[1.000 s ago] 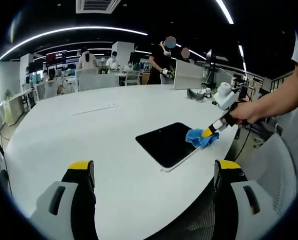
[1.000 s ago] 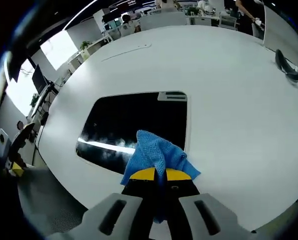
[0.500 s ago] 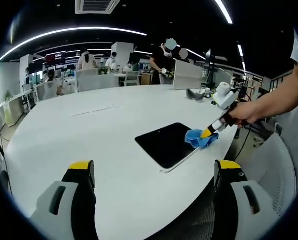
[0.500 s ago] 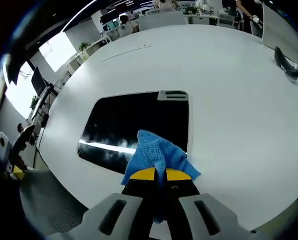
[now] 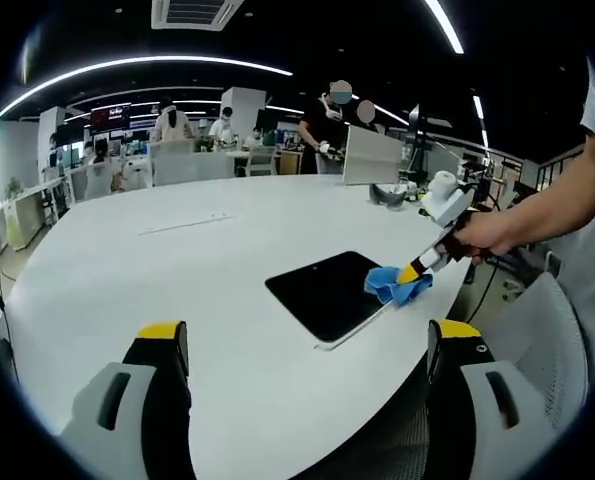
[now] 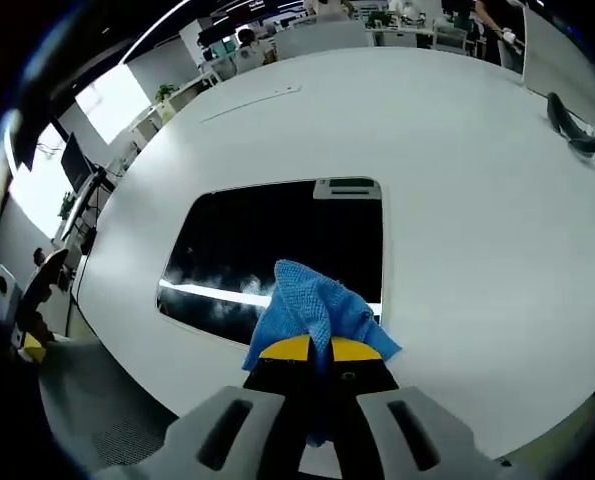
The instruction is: Wipe the mirror surface with the cleaning cloth until all visible marks leave the cleaned area.
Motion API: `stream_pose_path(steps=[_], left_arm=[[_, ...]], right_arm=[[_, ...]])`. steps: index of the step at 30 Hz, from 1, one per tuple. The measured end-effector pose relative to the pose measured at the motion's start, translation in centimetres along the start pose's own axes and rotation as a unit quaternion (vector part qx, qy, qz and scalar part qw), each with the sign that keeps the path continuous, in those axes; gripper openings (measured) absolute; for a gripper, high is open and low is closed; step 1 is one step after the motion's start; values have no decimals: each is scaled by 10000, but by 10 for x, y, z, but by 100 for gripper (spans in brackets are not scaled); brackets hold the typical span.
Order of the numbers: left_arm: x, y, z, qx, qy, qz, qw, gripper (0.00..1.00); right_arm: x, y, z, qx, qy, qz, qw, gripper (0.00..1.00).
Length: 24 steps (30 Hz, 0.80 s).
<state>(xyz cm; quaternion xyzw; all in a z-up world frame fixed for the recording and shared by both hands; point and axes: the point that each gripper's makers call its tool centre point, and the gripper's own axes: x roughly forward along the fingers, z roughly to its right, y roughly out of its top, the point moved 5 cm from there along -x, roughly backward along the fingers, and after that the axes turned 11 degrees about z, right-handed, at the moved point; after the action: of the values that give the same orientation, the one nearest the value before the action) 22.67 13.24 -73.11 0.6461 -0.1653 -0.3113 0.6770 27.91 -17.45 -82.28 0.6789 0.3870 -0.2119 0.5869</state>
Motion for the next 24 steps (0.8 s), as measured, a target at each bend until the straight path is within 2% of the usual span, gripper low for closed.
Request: stream_pose_path(steps=[13, 18, 24], left_arm=[[0, 0, -1, 25, 12, 1, 10000, 99], [1, -3, 0, 6, -20, -84, 10000, 99], [0, -2, -1, 49, 75, -65, 9999, 99]], right_arm=[[9, 4, -21, -12, 131, -33, 9999, 0], [13, 5, -29, -56, 171, -34, 9998, 0], [17, 5, -45, -139, 233, -26, 9996, 0]])
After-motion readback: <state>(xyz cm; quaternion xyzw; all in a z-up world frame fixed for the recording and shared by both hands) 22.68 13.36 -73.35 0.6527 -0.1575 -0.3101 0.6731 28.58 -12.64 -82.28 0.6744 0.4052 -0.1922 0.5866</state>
